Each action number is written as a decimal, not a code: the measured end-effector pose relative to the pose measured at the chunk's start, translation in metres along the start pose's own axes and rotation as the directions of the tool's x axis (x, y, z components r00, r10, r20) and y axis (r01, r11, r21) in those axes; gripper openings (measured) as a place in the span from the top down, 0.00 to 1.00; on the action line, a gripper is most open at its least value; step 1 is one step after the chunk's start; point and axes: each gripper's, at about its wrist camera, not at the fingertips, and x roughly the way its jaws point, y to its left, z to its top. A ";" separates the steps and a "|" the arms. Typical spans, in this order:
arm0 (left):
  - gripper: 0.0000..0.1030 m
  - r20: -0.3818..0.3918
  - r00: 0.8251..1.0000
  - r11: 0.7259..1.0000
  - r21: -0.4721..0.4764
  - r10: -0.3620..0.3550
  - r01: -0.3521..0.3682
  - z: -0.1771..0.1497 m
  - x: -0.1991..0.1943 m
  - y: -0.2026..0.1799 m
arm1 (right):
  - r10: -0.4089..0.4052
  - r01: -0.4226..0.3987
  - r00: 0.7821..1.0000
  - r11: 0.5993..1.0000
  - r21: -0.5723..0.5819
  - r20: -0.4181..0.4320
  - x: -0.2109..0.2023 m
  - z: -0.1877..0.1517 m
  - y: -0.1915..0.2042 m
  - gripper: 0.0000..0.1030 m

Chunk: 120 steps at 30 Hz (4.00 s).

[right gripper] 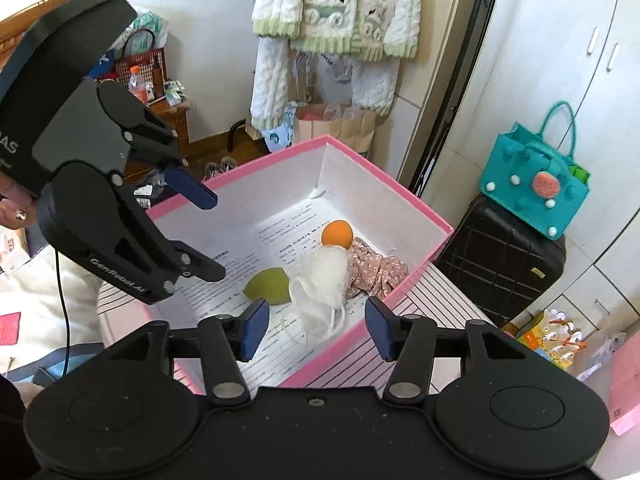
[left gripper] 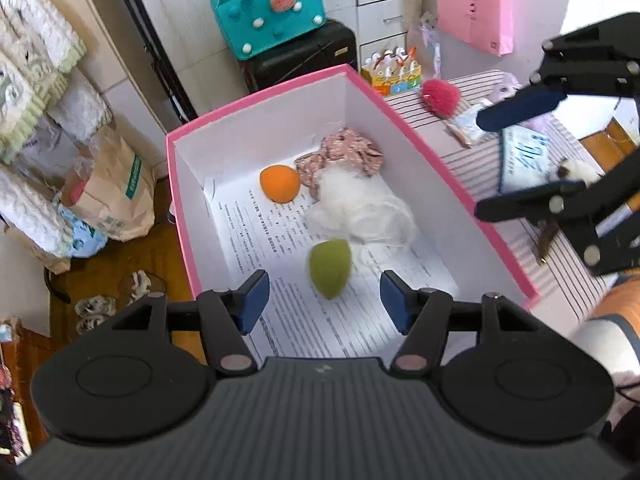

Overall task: Organize soft objects
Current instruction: 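Open right gripper to drop the bath puff while left gripper releases the green sponge, then withdraw both open grippers from the box and move them to the cream plush panda, then close right gripper on the plush panda while left gripper closes on its other side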

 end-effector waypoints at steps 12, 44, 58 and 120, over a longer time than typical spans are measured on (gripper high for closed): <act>0.27 0.127 0.991 0.999 0.045 -0.031 0.026 -0.036 -0.075 -0.033 | -0.001 0.001 0.989 1.000 -0.003 0.150 -0.076 -0.039 0.039 0.41; 0.13 0.355 0.932 0.997 0.050 -0.066 0.052 -0.134 -0.097 -0.128 | -0.113 0.079 0.972 0.983 0.167 0.206 -0.115 -0.180 0.085 0.21; 0.06 0.327 0.929 0.985 0.060 -0.175 0.165 -0.126 -0.035 -0.157 | -0.244 0.173 0.939 0.945 0.278 0.243 -0.085 -0.240 0.056 0.14; 0.41 0.438 0.825 0.905 -0.057 -0.357 0.422 -0.012 0.104 -0.224 | -0.528 0.311 0.800 0.771 0.556 0.284 0.009 -0.284 -0.030 0.27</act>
